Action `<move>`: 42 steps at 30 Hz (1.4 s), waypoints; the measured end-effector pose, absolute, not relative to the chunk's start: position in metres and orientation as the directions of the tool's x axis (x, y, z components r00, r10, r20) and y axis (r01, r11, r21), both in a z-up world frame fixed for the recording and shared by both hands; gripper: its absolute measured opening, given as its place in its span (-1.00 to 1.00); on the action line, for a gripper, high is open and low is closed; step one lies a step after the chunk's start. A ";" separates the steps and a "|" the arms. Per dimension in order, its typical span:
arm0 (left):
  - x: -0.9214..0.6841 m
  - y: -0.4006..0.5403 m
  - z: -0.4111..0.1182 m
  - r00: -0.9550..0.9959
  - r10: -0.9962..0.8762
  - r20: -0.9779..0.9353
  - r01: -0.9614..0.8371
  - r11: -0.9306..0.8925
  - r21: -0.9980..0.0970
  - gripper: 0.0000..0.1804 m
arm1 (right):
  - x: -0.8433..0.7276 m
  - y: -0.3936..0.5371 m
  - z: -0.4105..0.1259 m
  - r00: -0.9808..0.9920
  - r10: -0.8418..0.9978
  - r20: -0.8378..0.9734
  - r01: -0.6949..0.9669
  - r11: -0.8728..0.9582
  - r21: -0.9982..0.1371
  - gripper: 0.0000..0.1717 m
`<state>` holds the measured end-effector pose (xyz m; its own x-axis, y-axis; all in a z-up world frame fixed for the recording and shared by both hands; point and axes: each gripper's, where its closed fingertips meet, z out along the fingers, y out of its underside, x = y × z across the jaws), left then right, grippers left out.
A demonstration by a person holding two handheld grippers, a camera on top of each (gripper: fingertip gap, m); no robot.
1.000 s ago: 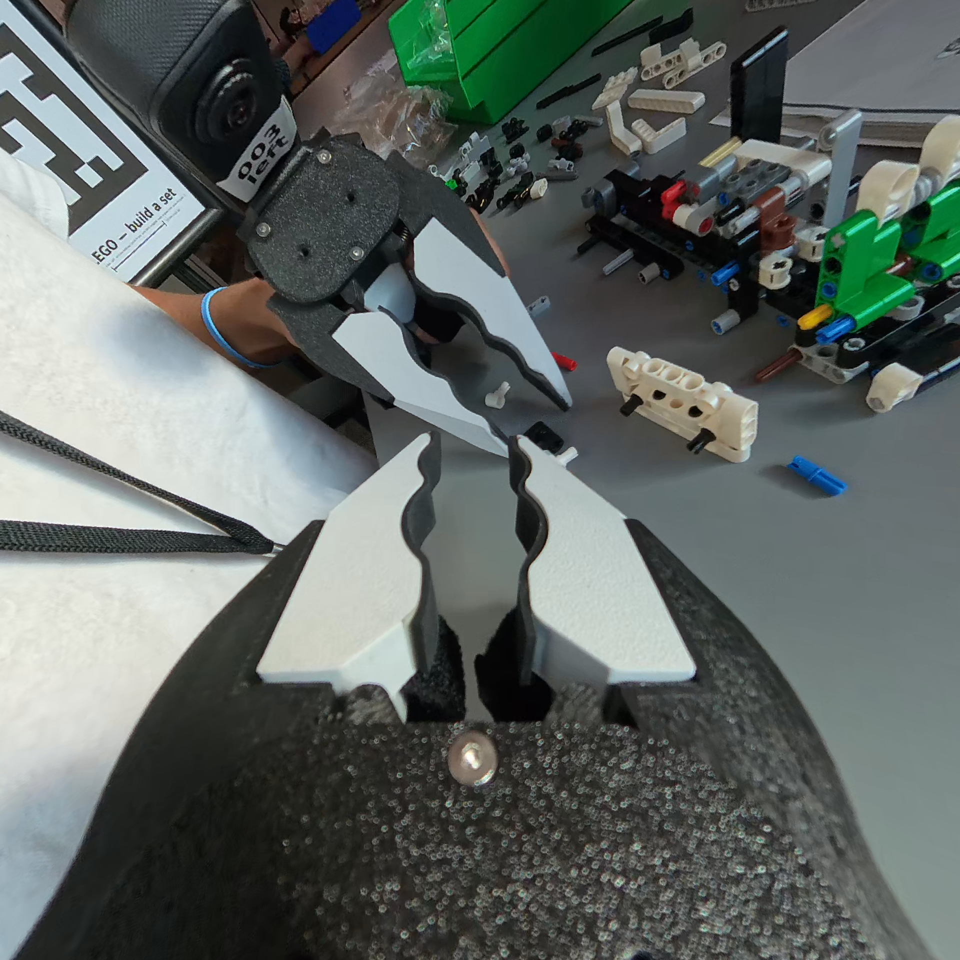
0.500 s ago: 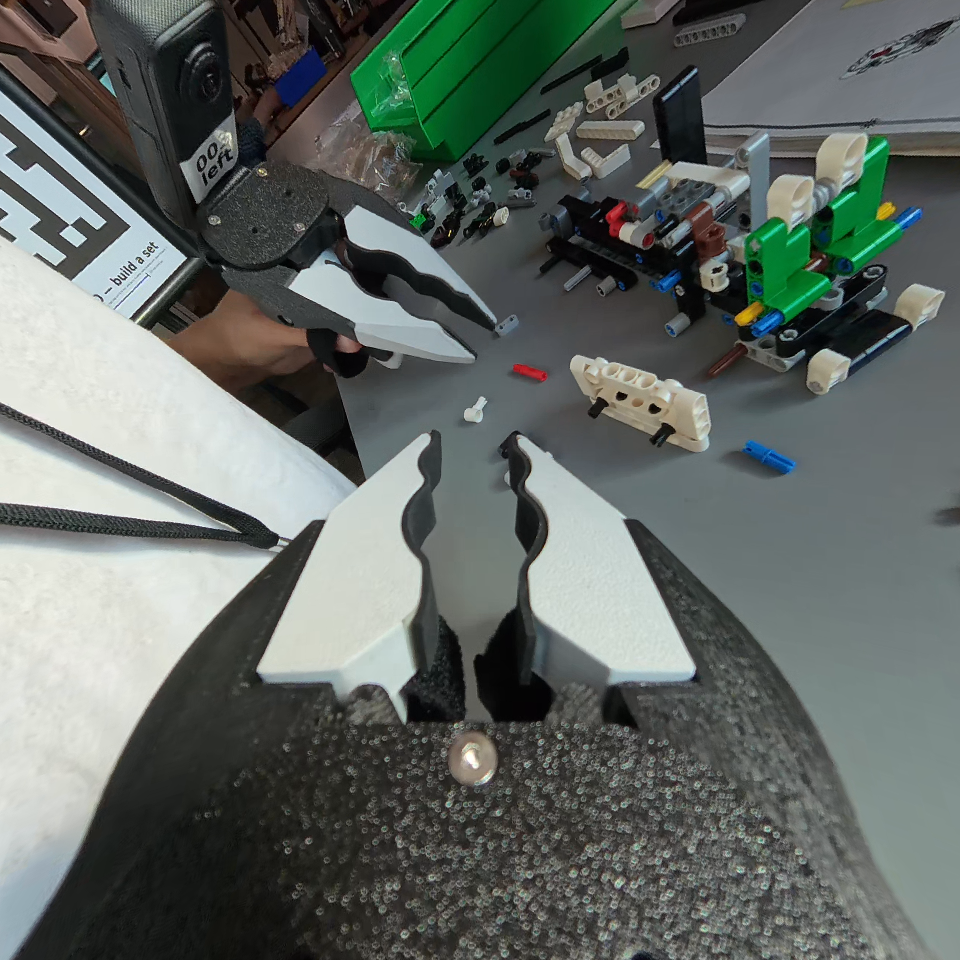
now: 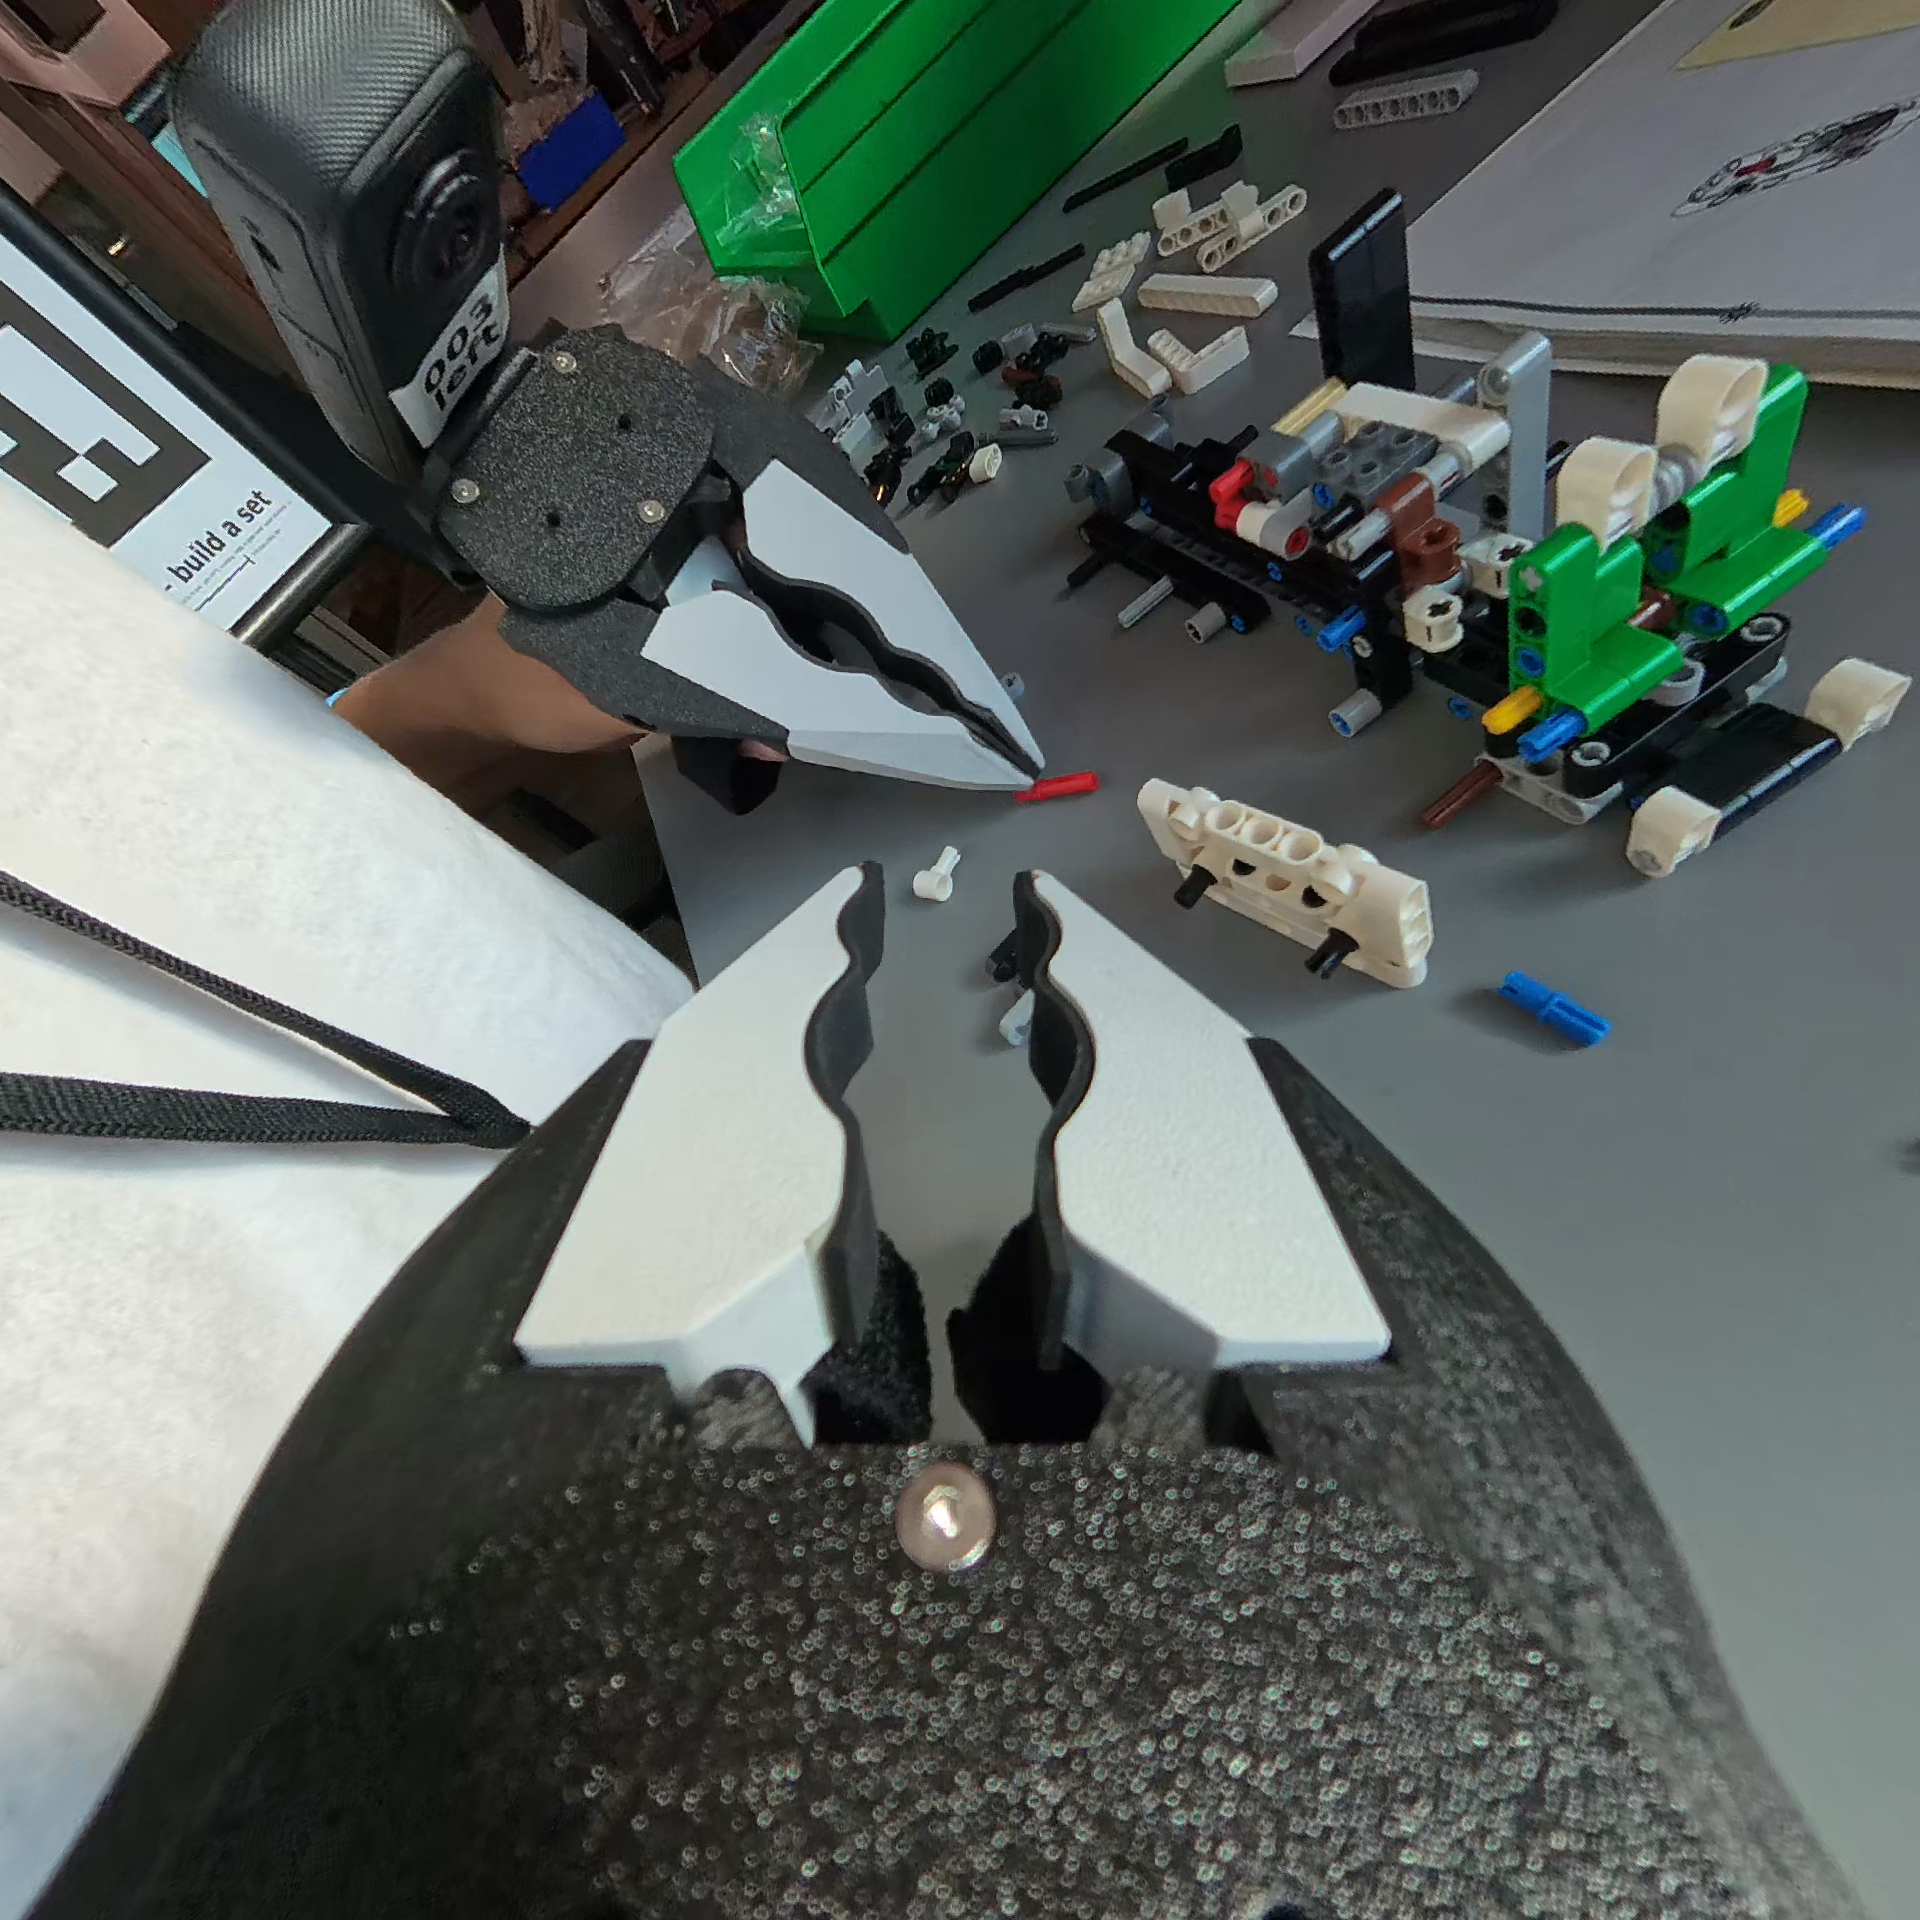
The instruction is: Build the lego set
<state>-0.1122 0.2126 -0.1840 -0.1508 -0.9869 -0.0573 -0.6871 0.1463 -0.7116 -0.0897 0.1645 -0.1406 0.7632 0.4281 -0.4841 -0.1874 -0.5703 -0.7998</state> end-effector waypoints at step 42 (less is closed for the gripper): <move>-0.110 0.213 -0.179 -0.027 -0.996 0.088 -0.879 -0.019 -0.477 -0.87 | -0.068 0.143 -0.128 0.788 0.440 -0.431 -0.177 -0.508 -0.843 -0.73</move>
<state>-0.1097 0.2129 -0.1791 -0.0268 -0.9957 0.0885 -0.8787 -0.0187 -0.4769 -0.0682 0.1428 -0.1278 0.7879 0.4401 -0.4307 -0.1771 -0.5079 -0.8430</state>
